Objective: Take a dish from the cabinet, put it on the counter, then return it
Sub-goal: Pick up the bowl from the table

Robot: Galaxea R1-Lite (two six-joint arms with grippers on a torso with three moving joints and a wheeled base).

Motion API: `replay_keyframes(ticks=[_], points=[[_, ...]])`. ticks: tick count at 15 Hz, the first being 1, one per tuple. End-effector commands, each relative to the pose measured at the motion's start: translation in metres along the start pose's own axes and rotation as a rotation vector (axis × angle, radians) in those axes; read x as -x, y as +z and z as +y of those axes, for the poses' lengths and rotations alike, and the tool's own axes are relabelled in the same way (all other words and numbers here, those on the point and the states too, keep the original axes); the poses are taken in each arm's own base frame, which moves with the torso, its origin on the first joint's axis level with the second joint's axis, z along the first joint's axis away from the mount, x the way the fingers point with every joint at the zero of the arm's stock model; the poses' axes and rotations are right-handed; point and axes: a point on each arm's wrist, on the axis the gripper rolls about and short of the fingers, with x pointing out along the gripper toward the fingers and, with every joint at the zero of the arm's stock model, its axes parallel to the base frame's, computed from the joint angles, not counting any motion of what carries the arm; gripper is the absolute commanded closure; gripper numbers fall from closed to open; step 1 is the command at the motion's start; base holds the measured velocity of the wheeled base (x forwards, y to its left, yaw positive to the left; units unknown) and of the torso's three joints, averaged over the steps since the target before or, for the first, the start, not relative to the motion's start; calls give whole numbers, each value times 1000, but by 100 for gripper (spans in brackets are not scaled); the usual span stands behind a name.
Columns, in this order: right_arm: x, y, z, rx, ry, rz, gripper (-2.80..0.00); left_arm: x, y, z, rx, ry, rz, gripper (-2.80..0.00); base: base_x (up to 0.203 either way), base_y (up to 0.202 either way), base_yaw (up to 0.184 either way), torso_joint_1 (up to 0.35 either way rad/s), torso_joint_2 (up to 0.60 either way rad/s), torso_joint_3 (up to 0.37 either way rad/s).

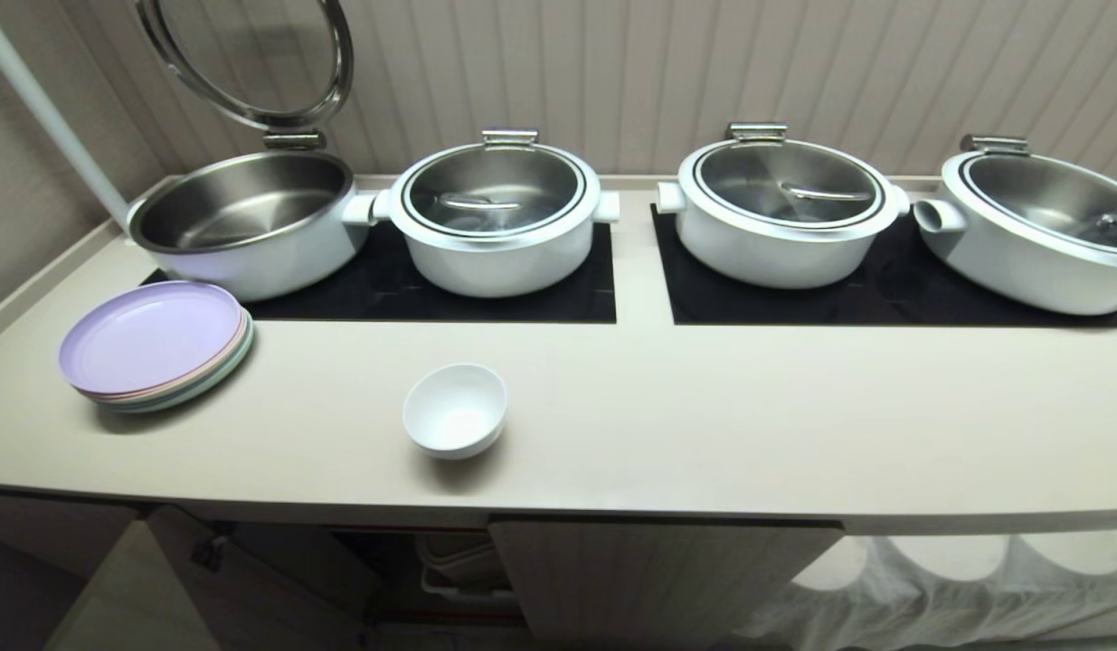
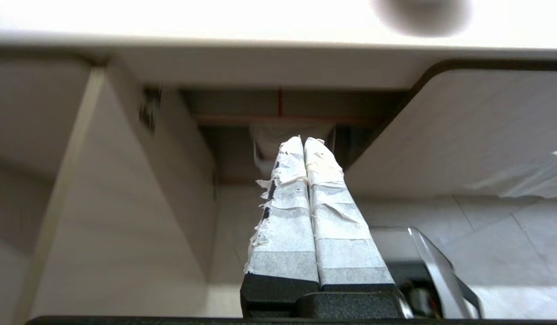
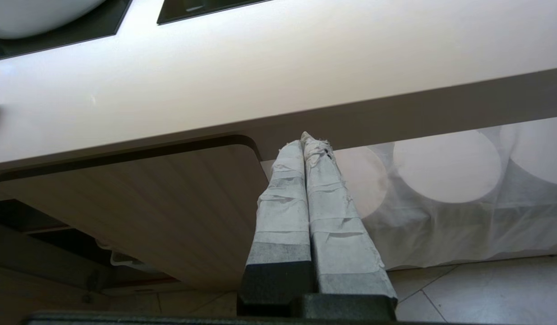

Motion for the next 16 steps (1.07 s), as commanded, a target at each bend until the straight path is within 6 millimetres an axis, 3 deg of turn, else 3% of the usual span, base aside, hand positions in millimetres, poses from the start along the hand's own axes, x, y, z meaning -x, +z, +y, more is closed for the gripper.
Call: replay_keyframes(ticks=[1,4,6,9,16], points=[[0,0,0,-1,1,0,0,-1,-13,1,-53,-11,-55,0,0,0,0,0,0,0],[0,0,0,-1,1,1,0,-4,-20,0,-90,38,-160,0,0,0,0,0,0,0],[0,0,0,-1,1,0,0,-1,-32,-1,-109,46,-116,0,0,0,0,0,0,0],[0,0,0,-1,1,0,0,11,-40,-1,-135,28,-282,0,0,0,0,0,0,0],[0,0,0,-1,1,0,0,12,-41,-1,-136,30,-297,0,0,0,0,0,0,0]])
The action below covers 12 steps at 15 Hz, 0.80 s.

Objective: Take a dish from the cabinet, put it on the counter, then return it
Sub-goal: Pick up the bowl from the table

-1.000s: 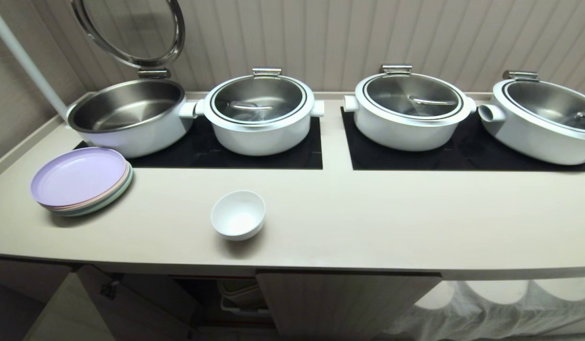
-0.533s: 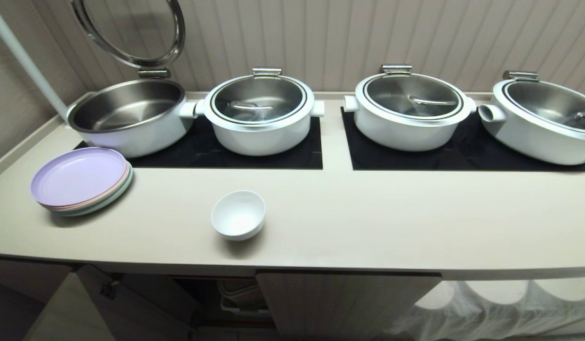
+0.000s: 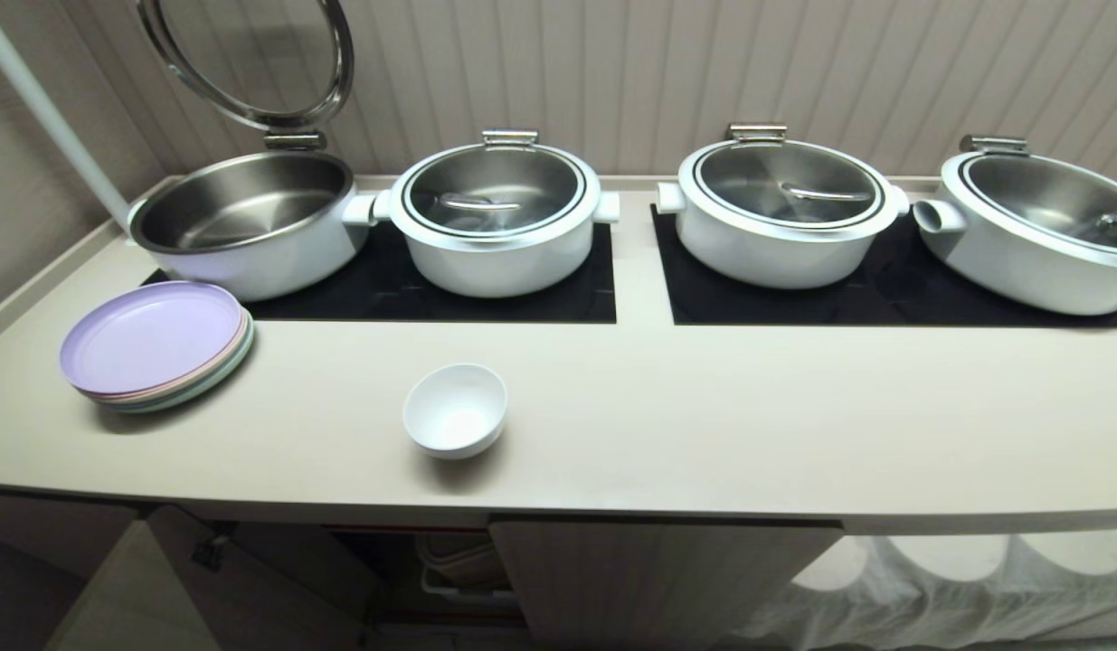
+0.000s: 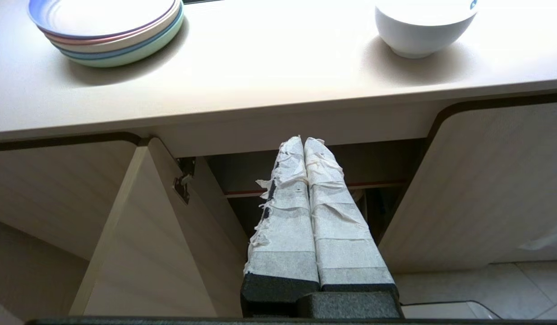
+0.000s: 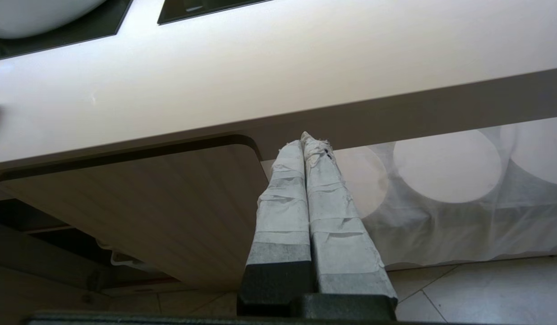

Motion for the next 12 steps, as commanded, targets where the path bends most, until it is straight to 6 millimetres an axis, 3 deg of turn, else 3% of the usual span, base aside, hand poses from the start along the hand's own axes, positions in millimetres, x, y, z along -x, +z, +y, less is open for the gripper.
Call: replay_keyframes(ticks=[1,12], points=[[0,0,0,-1,1,-1,0,0,0,0,1,1,-5,0,0,0,0,0,0,0],[0,0,0,-1,1,-1,0,0,0,0,67,2,-3,0,0,0,0,0,0,0]])
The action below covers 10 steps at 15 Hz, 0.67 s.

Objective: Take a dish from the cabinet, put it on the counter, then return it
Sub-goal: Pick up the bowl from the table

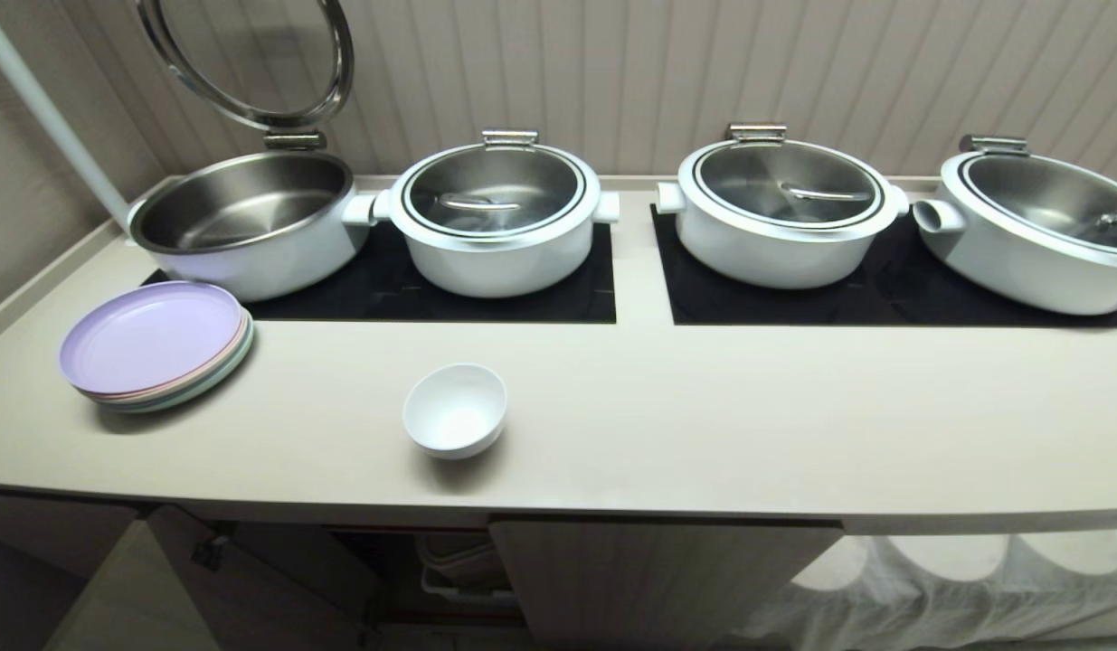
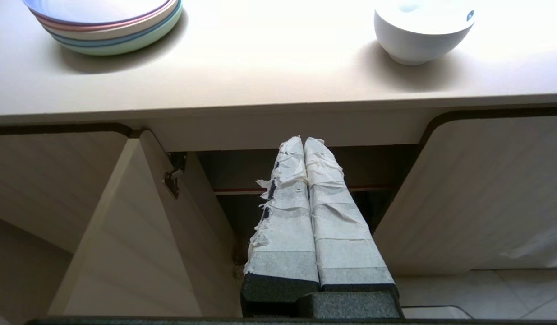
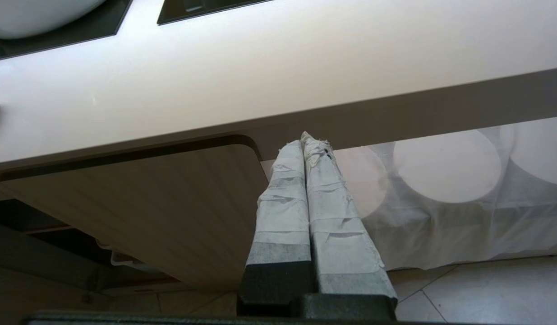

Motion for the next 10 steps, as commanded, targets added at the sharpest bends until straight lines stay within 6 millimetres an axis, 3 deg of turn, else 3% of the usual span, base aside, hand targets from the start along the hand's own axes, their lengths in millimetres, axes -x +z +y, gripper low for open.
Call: replay_keyframes(ticks=[1,10], points=[[0,0,0,-1,1,0,0,0,0,0,12,-2,1,0,0,0,0,0,0,0],[0,0,0,-1,-1,0,0,0,0,0,12,0,0,0,0,0,0,0,0,0]])
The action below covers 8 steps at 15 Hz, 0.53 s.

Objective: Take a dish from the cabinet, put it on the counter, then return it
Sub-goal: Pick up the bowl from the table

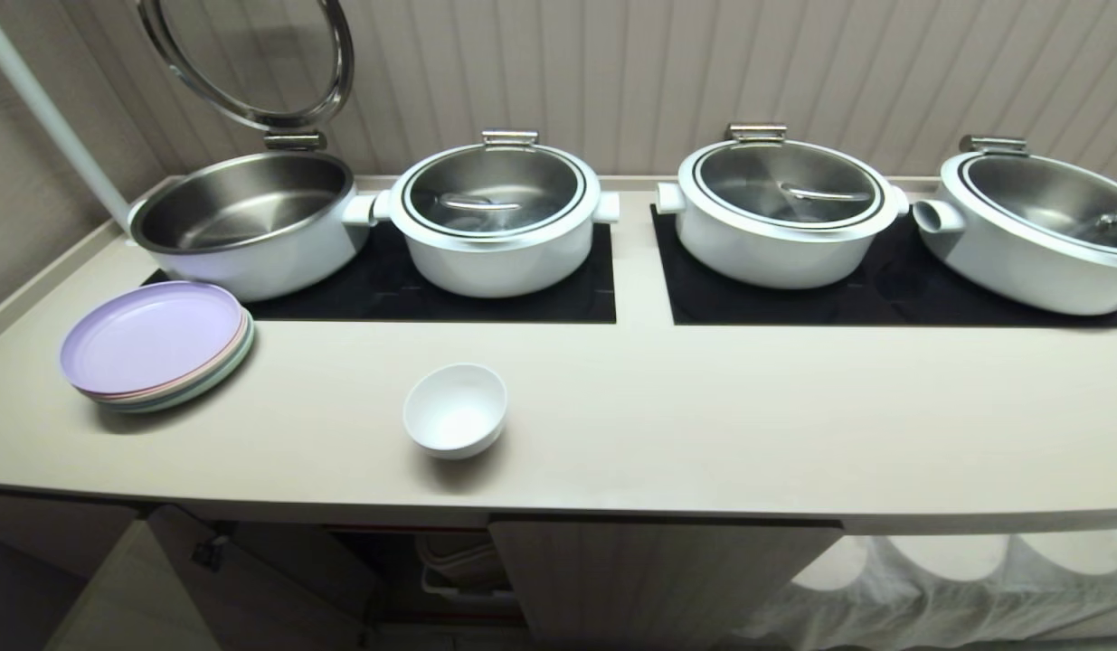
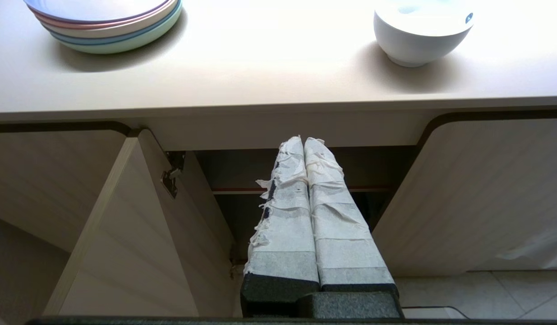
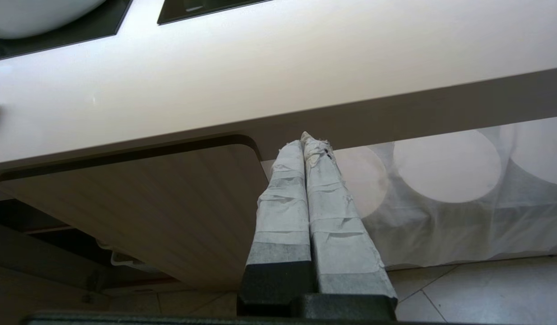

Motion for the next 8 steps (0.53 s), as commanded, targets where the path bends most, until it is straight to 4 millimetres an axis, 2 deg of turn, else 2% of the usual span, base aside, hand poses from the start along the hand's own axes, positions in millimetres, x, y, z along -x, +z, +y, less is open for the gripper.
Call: replay_keyframes(ticks=[1,8], points=[[0,0,0,-1,-1,-1,0,0,0,0,-3,0,1,0,0,0,0,0,0,0],[0,0,0,-1,1,-1,0,0,0,0,-3,0,-1,0,0,0,0,0,0,0]])
